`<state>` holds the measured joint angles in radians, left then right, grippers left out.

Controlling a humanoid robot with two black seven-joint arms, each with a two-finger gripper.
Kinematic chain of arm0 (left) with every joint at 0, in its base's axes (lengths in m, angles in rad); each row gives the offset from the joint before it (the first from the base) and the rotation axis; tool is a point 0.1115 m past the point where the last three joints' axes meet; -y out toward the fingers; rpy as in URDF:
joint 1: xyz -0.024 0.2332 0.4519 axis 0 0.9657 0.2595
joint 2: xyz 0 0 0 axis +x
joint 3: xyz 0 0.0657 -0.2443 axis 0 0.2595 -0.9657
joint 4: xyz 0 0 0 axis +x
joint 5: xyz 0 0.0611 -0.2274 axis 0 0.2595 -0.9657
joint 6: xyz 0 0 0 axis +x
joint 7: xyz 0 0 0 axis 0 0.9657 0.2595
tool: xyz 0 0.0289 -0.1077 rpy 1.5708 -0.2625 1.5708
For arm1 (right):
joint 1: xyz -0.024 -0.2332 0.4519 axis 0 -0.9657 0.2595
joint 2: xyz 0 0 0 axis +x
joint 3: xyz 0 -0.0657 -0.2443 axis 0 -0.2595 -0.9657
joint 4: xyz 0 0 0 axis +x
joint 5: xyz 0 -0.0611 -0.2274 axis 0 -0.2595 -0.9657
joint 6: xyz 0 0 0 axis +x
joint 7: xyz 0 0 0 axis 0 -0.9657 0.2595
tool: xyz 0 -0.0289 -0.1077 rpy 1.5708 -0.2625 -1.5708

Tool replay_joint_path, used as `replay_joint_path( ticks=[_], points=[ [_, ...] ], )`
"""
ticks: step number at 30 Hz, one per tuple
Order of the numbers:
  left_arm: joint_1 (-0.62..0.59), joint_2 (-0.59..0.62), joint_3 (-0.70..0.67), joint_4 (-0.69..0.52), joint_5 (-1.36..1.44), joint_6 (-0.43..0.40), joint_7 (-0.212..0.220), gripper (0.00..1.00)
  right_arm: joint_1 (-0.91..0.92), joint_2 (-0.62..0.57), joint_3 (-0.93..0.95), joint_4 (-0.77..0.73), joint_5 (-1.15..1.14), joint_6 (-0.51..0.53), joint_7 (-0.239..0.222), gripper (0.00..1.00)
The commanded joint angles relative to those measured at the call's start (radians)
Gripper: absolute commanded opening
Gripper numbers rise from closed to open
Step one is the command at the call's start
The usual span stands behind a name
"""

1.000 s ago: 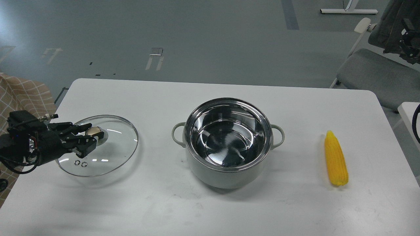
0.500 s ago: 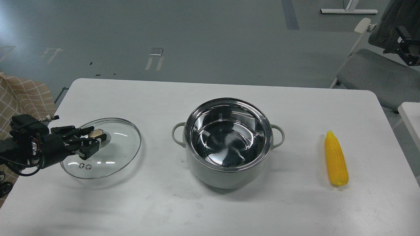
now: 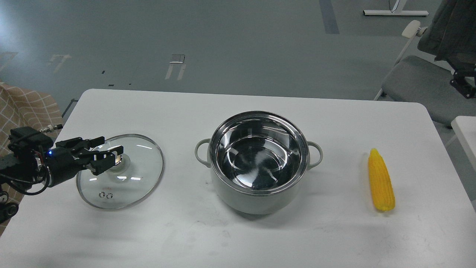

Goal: Open pot and put corn in
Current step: 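Lower the lid onto the table, release it, and raise the left gripper, then reach the right gripper to the yellow corn cob and grasp it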

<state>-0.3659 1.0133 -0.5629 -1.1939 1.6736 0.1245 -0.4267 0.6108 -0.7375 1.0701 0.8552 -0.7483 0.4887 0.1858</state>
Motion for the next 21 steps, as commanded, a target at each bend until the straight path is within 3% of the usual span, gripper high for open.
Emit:
replay_joint_path(
  ticks=[1, 5, 9, 13, 19, 21],
  points=[
    [-0.074, 0.001, -0.041, -0.001, -0.202, -0.006, -0.004, 0.80, -0.058, -0.046, -0.001, 0.117, -0.259, 0.000, 0.001, 1.00],
    [-0.206, -0.062, -0.072, 0.014, -0.573, -0.011, -0.006, 0.81, -0.172, -0.106, -0.001, 0.333, -0.596, -0.033, 0.000, 1.00],
    [-0.313, -0.156, -0.075, 0.063, -0.832, -0.031, -0.004, 0.87, -0.246, -0.111, -0.001, 0.447, -0.862, -0.035, -0.002, 1.00],
    [-0.401, -0.238, -0.135, 0.178, -1.165, -0.161, -0.003, 0.89, -0.336, -0.079, -0.018, 0.467, -1.132, -0.091, -0.012, 1.00],
    [-0.401, -0.311, -0.330, 0.267, -1.448, -0.362, 0.032, 0.95, -0.376, -0.054, -0.093, 0.461, -1.211, -0.117, -0.029, 1.00],
    [-0.397, -0.320, -0.357, 0.272, -1.462, -0.381, 0.042, 0.95, -0.381, -0.053, -0.102, 0.459, -1.211, -0.128, -0.032, 1.00]
  ],
)
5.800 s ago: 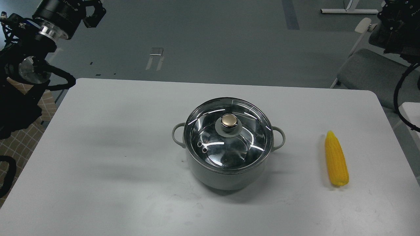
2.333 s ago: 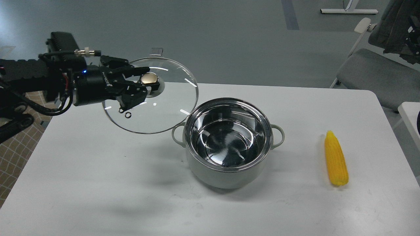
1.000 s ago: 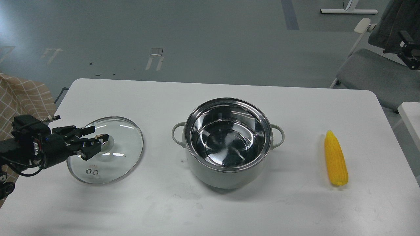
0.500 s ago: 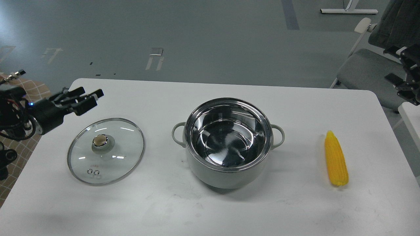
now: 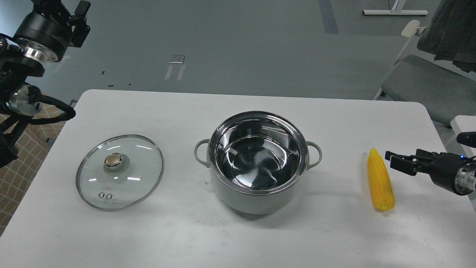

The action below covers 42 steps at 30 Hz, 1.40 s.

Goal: Open pot and put corn in
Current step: 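Reach the right gripper to the yellow corn cob and grasp it, then carry the corn with the right gripper over the open pot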

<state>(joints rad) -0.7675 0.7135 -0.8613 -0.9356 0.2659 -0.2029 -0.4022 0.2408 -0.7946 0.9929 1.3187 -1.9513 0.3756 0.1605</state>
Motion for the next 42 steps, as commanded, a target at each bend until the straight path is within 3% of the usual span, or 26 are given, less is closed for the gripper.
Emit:
replay_joint_path(
  ticks=[1, 4, 9, 16, 20, 21, 23, 27, 33, 37, 42],
  points=[
    [0.008, -0.032, -0.076, 0.018, -0.059, -0.056, 0.020, 0.95, -0.014, 0.012, -0.033, -0.006, -0.008, -0.026, -0.013, 1.00],
    [0.007, -0.069, -0.094, 0.023, -0.059, -0.056, 0.020, 0.95, -0.024, 0.061, -0.042, -0.019, -0.009, -0.030, -0.044, 1.00],
    [0.004, -0.078, -0.096, 0.023, -0.059, -0.055, 0.020, 0.95, -0.025, 0.113, -0.042, -0.053, -0.009, -0.034, -0.047, 0.91],
    [0.004, -0.077, -0.096, 0.023, -0.059, -0.055, 0.020, 0.95, -0.020, 0.184, -0.040, -0.076, -0.015, -0.055, -0.048, 0.90],
    [0.005, -0.074, -0.096, 0.023, -0.059, -0.052, 0.020, 0.95, -0.020, 0.183, -0.042, -0.088, -0.023, -0.055, -0.048, 0.70],
    [0.005, -0.072, -0.096, 0.023, -0.059, -0.052, 0.020, 0.95, -0.020, 0.183, -0.042, -0.096, -0.041, -0.055, -0.048, 0.50],
    [0.005, -0.072, -0.096, 0.023, -0.059, -0.052, 0.020, 0.95, -0.020, 0.183, -0.042, -0.108, -0.061, -0.057, -0.048, 0.31],
    [0.005, -0.074, -0.096, 0.023, -0.059, -0.049, 0.020, 0.95, -0.020, 0.183, -0.040, -0.108, -0.060, -0.060, -0.045, 0.28],
    [0.005, -0.074, -0.096, 0.023, -0.059, -0.033, 0.022, 0.95, -0.008, 0.184, -0.030, -0.102, -0.049, -0.147, -0.030, 0.21],
    [0.005, -0.074, -0.096, 0.023, -0.059, -0.033, 0.023, 0.95, 0.020, 0.186, 0.073, -0.058, -0.008, -0.188, 0.020, 0.20],
    [0.004, -0.075, -0.096, 0.021, -0.057, -0.035, 0.023, 0.95, 0.054, 0.190, 0.119, 0.057, 0.068, -0.181, 0.040, 0.20]
  ],
)
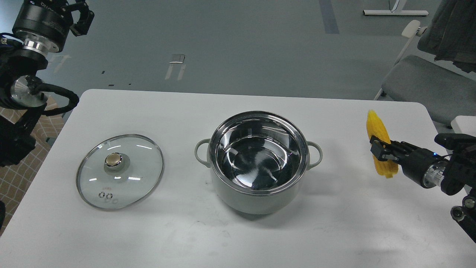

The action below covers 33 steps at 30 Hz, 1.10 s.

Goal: Open pot and put corn in
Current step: 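Carry the corn with the right gripper over the open pot, then release the corn into the pot and lift the right gripper away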

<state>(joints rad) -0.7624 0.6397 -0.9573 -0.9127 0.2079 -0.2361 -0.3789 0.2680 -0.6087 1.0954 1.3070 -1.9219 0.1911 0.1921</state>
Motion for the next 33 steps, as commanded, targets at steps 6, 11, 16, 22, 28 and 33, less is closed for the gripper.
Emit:
replay_joint_path(
  ticks=[6, 11, 16, 22, 28, 33],
  points=[
    [-0.003, 0.000, 0.006, -0.014, 0.005, -0.002, 0.003, 0.96, 0.112, 0.136, -0.011, 0.175, 0.041, 0.085, 0.024, 0.20],
    [-0.005, 0.008, 0.003, -0.014, 0.005, -0.003, 0.006, 0.96, 0.197, 0.198, -0.135, 0.179, 0.038, 0.140, 0.023, 0.20],
    [-0.005, 0.009, 0.002, -0.014, 0.005, -0.002, 0.008, 0.96, 0.296, 0.214, -0.347, 0.164, 0.029, 0.140, 0.023, 0.29],
    [-0.005, 0.011, 0.002, -0.014, 0.004, -0.002, 0.006, 0.97, 0.320, 0.247, -0.413, 0.120, 0.026, 0.136, 0.023, 0.55],
    [-0.003, 0.015, 0.002, -0.014, 0.004, 0.000, 0.006, 0.97, 0.323, 0.248, -0.411, 0.121, 0.026, 0.133, 0.023, 0.76],
    [-0.003, 0.015, 0.002, -0.014, 0.004, 0.000, 0.008, 0.97, 0.324, 0.250, -0.407, 0.123, 0.027, 0.128, 0.023, 0.93]
  ],
)
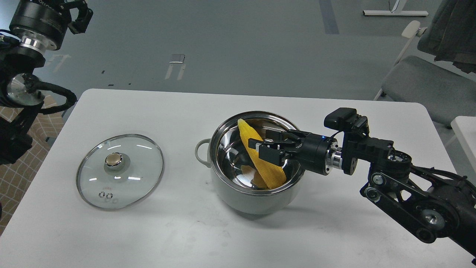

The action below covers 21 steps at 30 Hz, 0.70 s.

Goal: Open pot and put corn in
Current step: 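Release the corn into the pot and lift the right gripper away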

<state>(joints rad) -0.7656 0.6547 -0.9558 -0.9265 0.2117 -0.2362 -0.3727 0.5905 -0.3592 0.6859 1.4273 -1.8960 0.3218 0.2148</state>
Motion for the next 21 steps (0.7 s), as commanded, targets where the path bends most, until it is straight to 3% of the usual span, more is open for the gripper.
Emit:
replay_joint_path(
  ticks=[1, 7, 12, 16, 21],
  points=[
    [0.000, 0.000, 0.000, 0.000, 0.000, 0.000, 0.001, 0.97, 0.002, 0.000, 0.003, 0.002, 0.002, -0.003, 0.000, 0.93],
    [-0.001, 0.002, 0.000, 0.000, 0.000, -0.002, 0.000, 0.97, 0.011, 0.003, 0.059, 0.004, 0.006, -0.010, -0.002, 0.94],
    [0.000, 0.002, -0.001, 0.000, -0.002, -0.011, -0.003, 0.97, 0.057, 0.094, 0.295, -0.008, 0.018, -0.010, -0.002, 0.97],
    [0.003, -0.001, -0.001, 0.002, -0.002, -0.032, -0.003, 0.97, 0.117, 0.147, 0.500, -0.086, 0.067, -0.004, -0.002, 0.99],
    [0.006, -0.001, -0.014, 0.014, -0.006, -0.074, -0.006, 0.97, 0.233, 0.135, 0.583, -0.277, 0.369, -0.018, -0.009, 0.99]
  ],
)
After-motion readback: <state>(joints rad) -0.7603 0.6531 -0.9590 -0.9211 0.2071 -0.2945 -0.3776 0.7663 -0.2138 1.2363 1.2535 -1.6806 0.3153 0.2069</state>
